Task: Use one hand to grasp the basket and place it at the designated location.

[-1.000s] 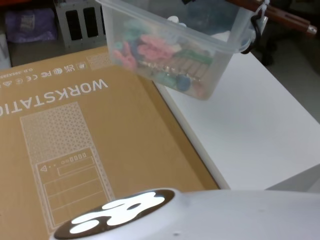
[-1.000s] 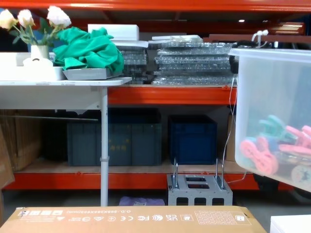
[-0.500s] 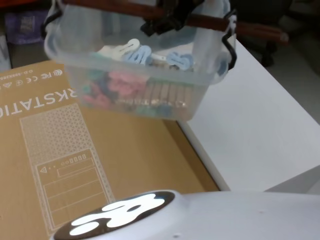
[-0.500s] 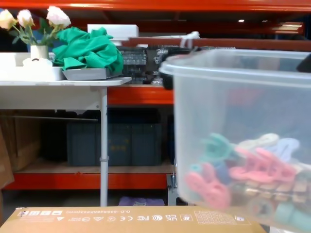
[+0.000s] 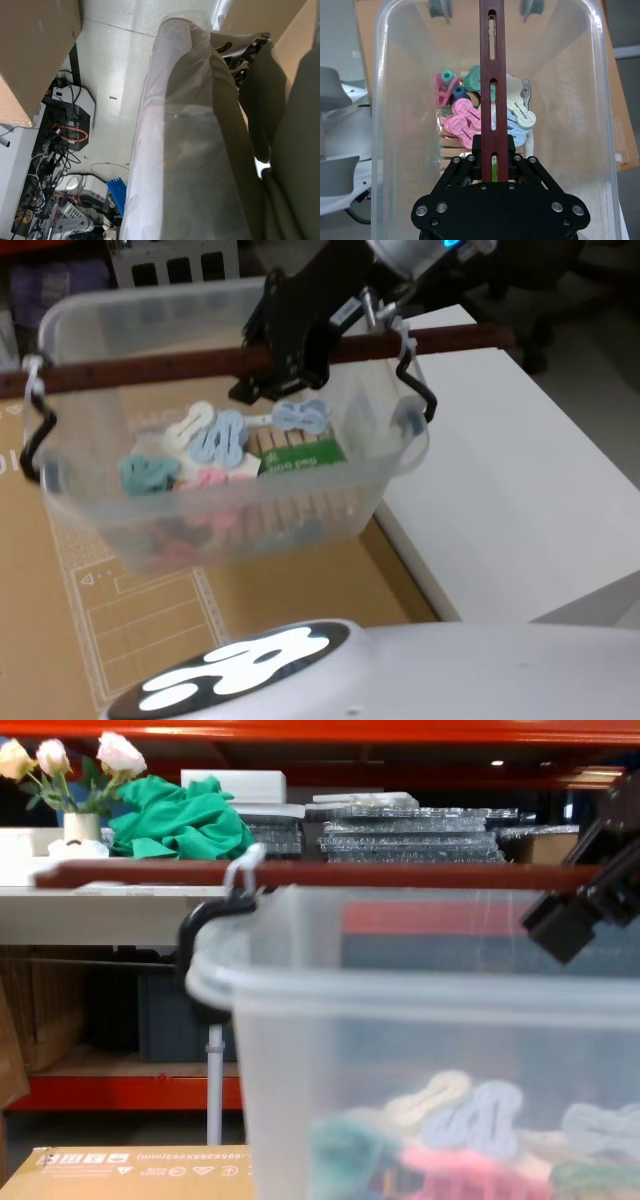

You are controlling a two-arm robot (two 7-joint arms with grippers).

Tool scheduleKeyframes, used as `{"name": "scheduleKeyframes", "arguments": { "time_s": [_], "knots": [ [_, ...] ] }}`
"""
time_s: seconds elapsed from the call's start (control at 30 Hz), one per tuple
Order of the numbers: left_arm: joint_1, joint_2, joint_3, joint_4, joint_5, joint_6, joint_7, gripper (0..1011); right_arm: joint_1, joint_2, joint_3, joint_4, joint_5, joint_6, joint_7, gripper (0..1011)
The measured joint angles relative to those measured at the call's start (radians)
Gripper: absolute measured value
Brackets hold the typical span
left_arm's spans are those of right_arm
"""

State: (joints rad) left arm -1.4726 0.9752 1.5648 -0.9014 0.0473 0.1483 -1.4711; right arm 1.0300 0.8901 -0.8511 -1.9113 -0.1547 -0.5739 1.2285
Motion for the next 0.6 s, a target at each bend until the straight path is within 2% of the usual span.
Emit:
{"name": "scheduleKeyframes", "arguments": {
  "time_s": [0.13,0.23,0.47,0.6],
  "knots": [
    [0.000,0.000,0.000,0.000,0.000,0.000,0.000,0,-0.003,-0.013,-0.028,-0.008,-0.004,-0.072,-0.009,226],
    [0.000,0.000,0.000,0.000,0.000,0.000,0.000,0,-0.006,-0.017,-0.044,-0.011,-0.012,-0.104,-0.017,226],
    [0.000,0.000,0.000,0.000,0.000,0.000,0.000,0,-0.011,-0.022,-0.070,-0.013,-0.040,-0.148,-0.033,226],
    [0.000,0.000,0.000,0.000,0.000,0.000,0.000,0,-0.029,-0.030,-0.086,-0.011,-0.079,-0.173,-0.061,226]
  ]
}}
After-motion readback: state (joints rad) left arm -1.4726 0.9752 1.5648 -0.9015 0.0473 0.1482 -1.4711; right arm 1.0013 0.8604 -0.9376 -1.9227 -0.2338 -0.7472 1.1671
